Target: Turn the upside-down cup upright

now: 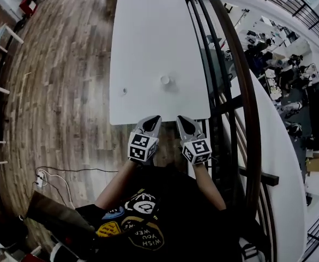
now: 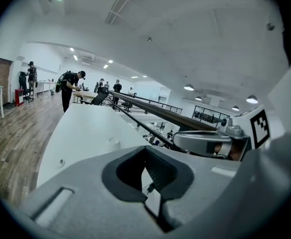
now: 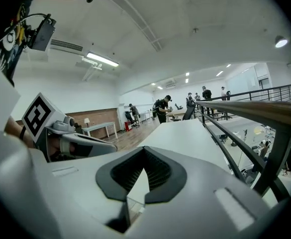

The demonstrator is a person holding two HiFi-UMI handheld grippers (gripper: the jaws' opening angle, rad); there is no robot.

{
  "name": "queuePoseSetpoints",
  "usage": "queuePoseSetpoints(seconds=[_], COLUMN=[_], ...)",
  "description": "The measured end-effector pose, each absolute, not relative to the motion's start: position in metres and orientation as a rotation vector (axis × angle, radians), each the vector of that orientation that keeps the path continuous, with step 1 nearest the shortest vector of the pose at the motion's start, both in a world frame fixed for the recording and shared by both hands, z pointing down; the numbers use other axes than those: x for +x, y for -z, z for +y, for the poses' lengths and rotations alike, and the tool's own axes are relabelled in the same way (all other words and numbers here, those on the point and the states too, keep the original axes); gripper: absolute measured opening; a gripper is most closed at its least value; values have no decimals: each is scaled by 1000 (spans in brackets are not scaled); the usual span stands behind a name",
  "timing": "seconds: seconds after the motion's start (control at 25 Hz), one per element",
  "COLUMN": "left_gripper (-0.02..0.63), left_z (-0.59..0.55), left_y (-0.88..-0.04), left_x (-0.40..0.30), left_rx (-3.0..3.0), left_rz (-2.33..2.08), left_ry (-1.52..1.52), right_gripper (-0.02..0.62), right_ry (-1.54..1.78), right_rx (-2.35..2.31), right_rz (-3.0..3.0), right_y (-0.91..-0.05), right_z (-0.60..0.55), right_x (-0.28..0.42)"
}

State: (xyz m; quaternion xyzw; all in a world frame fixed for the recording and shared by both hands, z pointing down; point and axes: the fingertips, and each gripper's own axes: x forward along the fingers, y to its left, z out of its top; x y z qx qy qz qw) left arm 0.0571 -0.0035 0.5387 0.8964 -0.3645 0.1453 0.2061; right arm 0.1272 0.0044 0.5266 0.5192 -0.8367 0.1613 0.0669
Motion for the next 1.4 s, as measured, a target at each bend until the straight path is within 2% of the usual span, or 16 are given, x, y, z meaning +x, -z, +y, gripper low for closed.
queuePoseSetpoints(seconds=[0.56, 0.88, 1.12, 1.4], left_gripper=[5, 5, 5, 5], left_z=[149, 194, 221, 234], left_y=[-470, -456, -442, -445], left_x=[50, 35, 2, -28], left_rx=[2489, 2544, 2599, 2550], left_rz=[-1185, -1128, -1104, -1129], left_ry=[-369, -405, -440, -390], right_gripper=[-5, -5, -5, -5], right_ry=[-534, -506, -509, -543], right_rx=[1510, 1578, 1613, 1643], right_rz=[-2582, -2569, -2529, -2477], right_y=[-474, -450, -441, -449], right_z=[156, 200, 232, 250], right_x=[121, 95, 57, 47])
